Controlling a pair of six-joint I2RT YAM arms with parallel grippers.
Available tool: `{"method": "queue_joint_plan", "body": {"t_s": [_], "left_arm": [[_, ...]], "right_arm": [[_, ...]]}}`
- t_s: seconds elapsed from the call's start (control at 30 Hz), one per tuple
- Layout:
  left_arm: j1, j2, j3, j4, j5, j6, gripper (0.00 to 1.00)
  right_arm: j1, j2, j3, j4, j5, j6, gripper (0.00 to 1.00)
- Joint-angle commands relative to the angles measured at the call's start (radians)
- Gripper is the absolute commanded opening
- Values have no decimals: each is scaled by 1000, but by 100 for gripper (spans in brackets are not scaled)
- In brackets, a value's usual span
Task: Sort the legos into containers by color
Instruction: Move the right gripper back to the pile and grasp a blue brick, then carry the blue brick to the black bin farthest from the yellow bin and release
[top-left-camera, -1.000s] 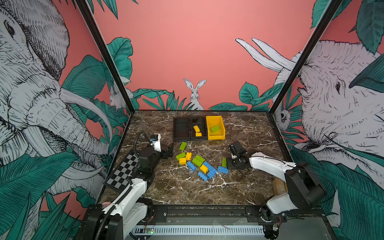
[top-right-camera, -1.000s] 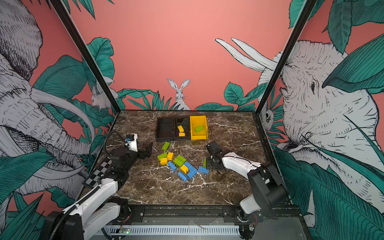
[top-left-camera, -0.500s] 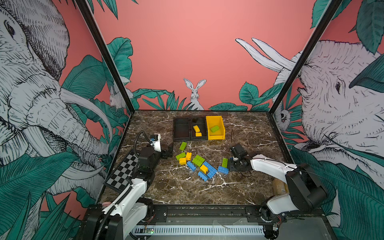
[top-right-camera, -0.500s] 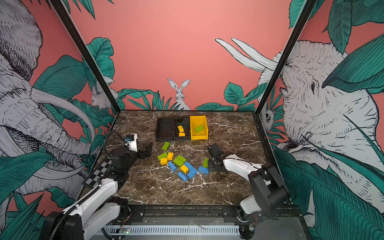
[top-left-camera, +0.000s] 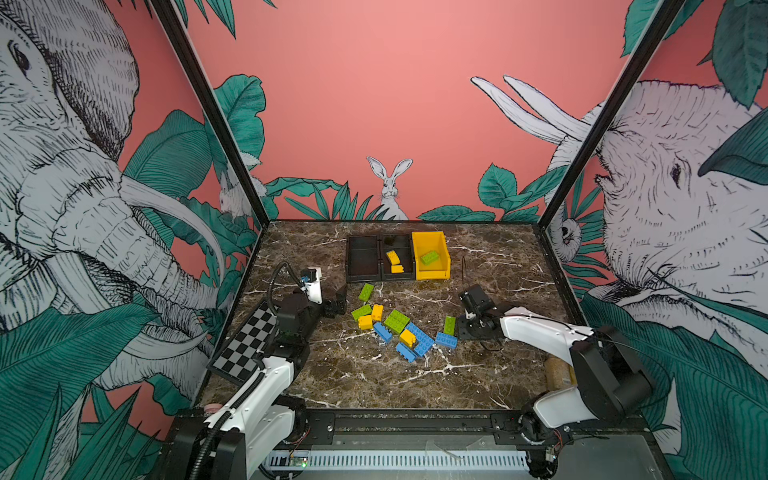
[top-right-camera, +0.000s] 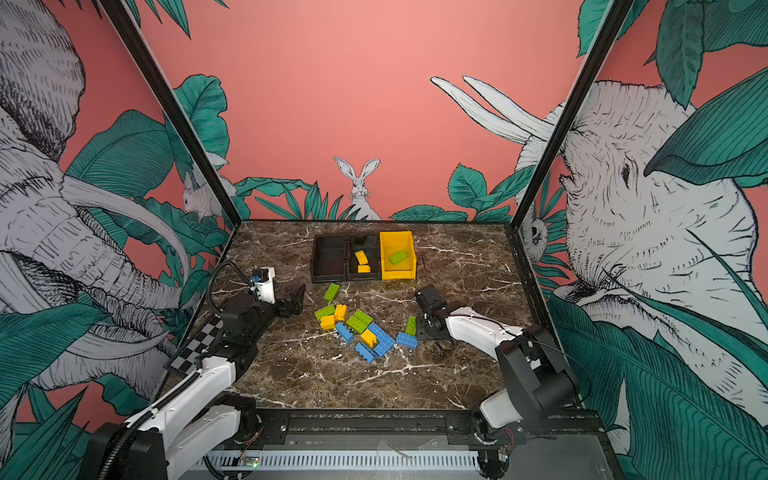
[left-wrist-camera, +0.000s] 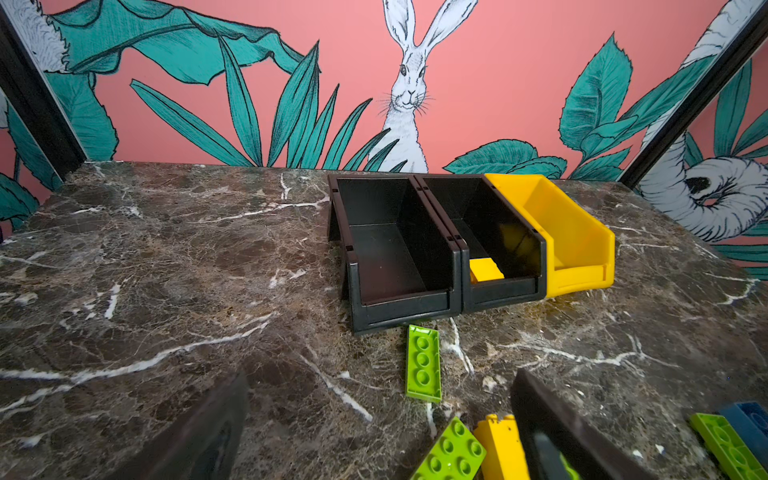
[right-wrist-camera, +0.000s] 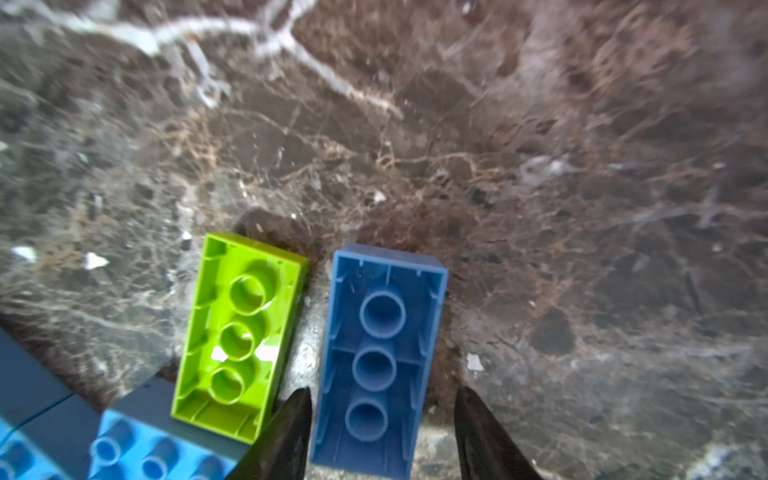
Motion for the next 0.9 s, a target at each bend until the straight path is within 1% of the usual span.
{"method": "queue_joint_plan", "body": {"t_s": [0.0,0.07,0.13,0.2,0.37,0.43,0.5,0.6,0.67,0.77,0.87], "left_arm": [[-1,-9,-9,-2,-7,7,99],[0,-13,-6,-7,-7,6,99],[-1,-17,-5,-9,-7,7,99],[-1,-24,-6,-10,-10,8,99],[-1,-26,-6,-13,-14,8,99],[-1,-27,-5,-14,-15,7,99],[-1,-26,-9,-11,-19,2,99],[-1,-12,-10,-1,-24,-7,99],[0,-4,-5,-2,-21,-9,99],[0,4,-9,6,-26,-13,99],[-1,-2,-27,29,-42,-10,99]], "right_arm": [[-5,31,36,11,-11,-23,50],[-5,35,45,4,-8,-27,44],[-5,33,54,-3,-4,-31,35],[-4,25,68,-18,-2,-34,29],[44,19,162,-105,66,-65,24],[62,17,208,-125,72,-76,24],[77,9,250,-107,64,-73,23],[106,31,327,-21,30,-63,23],[143,81,392,61,-1,-64,23],[194,214,527,138,-19,-86,23],[214,372,688,209,-62,-98,23]]}}
